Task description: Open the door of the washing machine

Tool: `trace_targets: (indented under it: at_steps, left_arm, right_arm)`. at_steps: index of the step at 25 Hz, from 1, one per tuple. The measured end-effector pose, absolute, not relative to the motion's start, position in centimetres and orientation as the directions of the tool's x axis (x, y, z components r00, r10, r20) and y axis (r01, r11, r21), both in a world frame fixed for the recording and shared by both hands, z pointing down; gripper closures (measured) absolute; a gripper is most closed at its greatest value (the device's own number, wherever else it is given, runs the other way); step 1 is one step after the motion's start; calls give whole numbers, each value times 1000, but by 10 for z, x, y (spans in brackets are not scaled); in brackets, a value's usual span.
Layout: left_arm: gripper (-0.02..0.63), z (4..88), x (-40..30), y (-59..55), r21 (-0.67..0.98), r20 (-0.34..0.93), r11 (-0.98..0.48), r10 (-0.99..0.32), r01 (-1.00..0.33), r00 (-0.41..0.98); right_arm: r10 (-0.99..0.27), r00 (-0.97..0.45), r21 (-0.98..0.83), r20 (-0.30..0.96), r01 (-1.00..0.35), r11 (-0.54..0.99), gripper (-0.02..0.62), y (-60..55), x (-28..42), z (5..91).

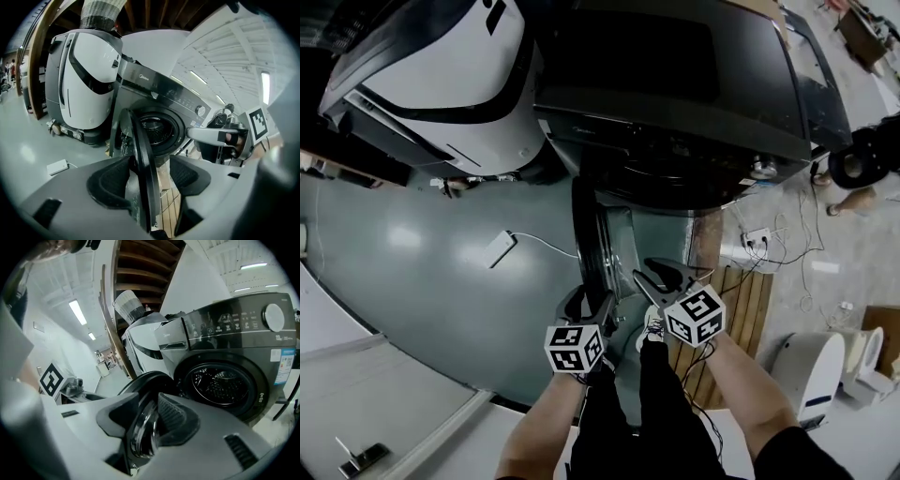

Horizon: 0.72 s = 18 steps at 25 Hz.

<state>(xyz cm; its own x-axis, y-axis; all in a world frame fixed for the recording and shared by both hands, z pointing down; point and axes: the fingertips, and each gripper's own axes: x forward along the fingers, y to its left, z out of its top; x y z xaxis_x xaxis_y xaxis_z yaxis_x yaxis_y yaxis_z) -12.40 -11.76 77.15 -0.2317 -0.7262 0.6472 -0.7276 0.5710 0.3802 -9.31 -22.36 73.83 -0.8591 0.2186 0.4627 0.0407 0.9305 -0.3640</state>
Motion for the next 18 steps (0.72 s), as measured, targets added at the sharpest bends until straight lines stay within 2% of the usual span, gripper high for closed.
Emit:
trace_targets:
  at_steps: [8, 18]
  left_arm:
    - [337, 771, -162, -63, 376, 643, 600, -718, -707, -267]
    - [337, 773, -204, -13, 370, 644, 586, -721, -721, -255]
  right_arm:
    - [257, -846, -349, 466, 91, 933, 451, -170, -136, 733]
    - [265, -845, -371, 464, 86, 925, 451, -114, -188, 735]
